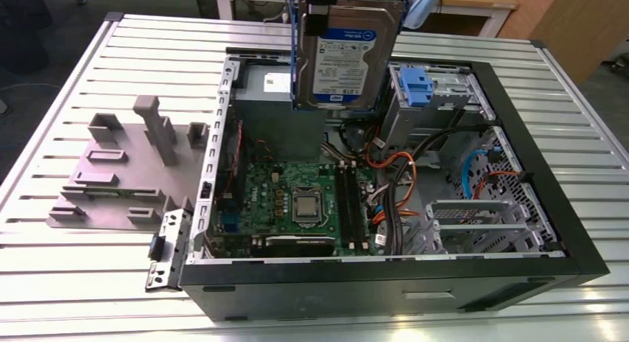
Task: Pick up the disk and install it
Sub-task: 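Pick up the disk, then insert the disk into the insertion slot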
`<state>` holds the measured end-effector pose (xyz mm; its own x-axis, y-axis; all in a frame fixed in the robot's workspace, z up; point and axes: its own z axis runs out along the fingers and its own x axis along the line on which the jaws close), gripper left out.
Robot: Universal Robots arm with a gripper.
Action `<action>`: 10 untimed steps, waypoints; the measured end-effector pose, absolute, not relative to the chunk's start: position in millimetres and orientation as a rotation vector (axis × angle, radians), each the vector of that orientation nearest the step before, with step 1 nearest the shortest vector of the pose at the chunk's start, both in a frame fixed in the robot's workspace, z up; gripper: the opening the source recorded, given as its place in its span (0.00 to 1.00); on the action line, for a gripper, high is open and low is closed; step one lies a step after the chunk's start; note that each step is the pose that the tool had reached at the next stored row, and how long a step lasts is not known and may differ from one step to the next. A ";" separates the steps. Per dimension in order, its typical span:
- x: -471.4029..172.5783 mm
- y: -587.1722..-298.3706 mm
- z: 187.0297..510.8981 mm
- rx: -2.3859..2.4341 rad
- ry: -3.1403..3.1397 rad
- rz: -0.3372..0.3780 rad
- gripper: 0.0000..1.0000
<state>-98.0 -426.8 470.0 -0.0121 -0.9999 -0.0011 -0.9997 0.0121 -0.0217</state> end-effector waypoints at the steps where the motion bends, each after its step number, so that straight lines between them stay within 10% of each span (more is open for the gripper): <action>1: -95.9 -426.8 470.0 -2.195 2.225 -0.023 0.36; 10: -90.3 -426.8 469.8 -2.192 2.228 -0.023 0.36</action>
